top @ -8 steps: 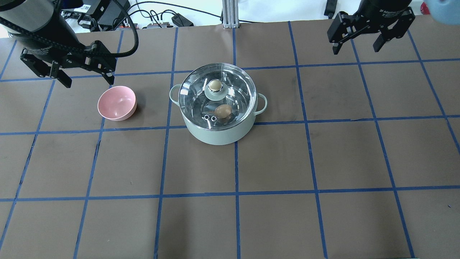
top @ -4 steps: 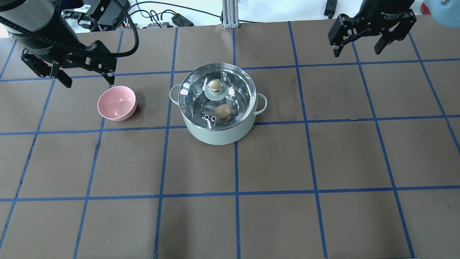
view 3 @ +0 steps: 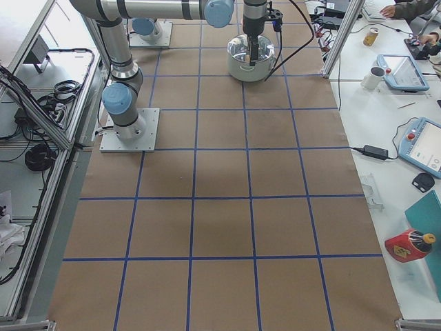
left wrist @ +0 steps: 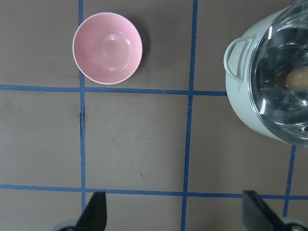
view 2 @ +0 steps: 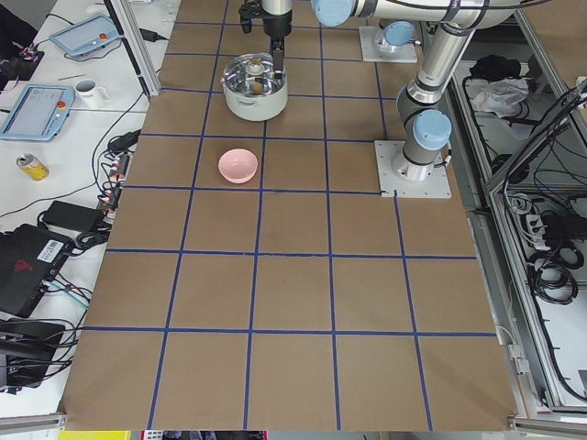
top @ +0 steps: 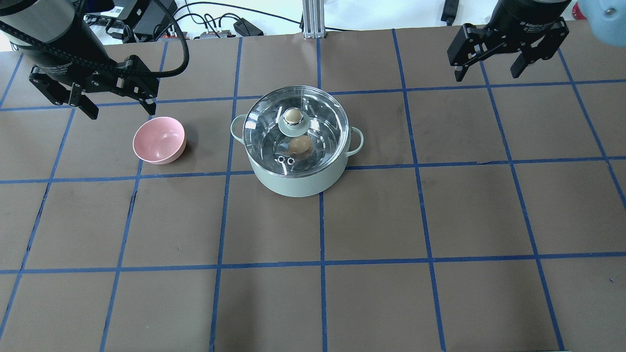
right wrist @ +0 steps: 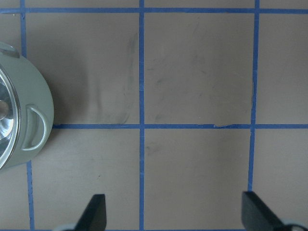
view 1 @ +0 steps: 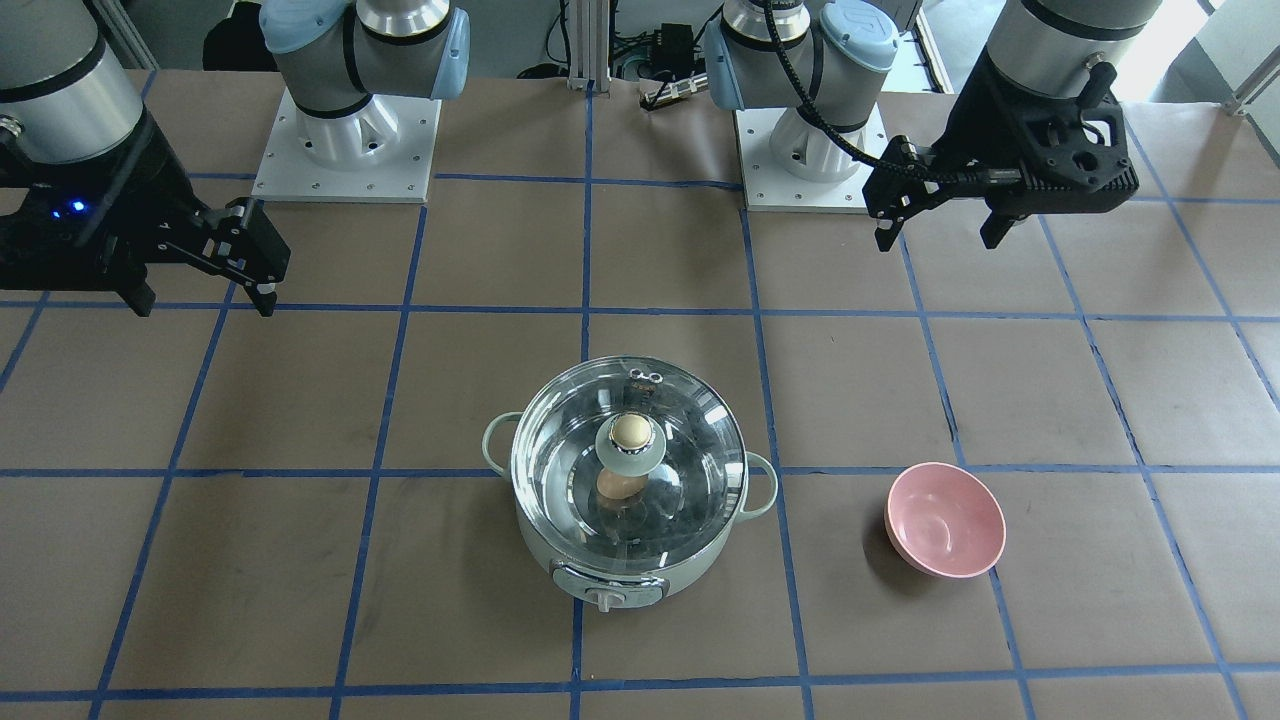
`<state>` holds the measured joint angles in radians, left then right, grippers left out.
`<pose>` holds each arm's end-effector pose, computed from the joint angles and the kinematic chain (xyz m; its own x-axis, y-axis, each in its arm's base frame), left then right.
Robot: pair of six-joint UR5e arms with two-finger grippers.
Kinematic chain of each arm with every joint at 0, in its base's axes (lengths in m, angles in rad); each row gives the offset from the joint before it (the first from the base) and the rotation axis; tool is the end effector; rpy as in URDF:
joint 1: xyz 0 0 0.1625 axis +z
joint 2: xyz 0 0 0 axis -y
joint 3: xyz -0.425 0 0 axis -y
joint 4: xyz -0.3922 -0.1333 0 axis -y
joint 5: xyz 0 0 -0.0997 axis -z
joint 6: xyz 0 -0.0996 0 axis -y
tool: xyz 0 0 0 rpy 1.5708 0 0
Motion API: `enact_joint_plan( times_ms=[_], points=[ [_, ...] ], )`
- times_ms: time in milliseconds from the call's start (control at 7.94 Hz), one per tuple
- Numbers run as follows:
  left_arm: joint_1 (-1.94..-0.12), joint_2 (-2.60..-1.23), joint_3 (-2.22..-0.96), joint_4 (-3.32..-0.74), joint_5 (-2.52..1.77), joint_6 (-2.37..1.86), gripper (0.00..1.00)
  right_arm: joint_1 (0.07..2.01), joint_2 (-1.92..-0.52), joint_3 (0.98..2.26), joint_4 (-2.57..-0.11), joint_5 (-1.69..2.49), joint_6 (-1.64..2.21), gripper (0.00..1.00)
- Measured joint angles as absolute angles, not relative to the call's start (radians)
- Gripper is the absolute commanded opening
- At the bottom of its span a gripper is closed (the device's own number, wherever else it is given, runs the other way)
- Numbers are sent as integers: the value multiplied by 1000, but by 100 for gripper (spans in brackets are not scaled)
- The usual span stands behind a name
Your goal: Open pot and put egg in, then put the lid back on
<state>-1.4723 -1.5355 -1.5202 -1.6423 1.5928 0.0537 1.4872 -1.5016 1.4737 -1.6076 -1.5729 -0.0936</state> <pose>-0.0836 -0.4875 0.5227 -0.9987 -0.0451 -0.0227 -0.0448 0.9989 -0.0132 0.0886 -0.5366 0.5045 -0.9999 -0.0097 0.0081 -0.0102 0.9979 -0.0642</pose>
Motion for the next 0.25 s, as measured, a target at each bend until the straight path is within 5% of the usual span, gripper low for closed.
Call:
enact_joint_plan(
  times_ms=[252],
  points=[
    [-1472,-1535,-1520,-1643,1593,55,100,1487,-1509,1476,-1608,-1565,-94,100]
  ],
)
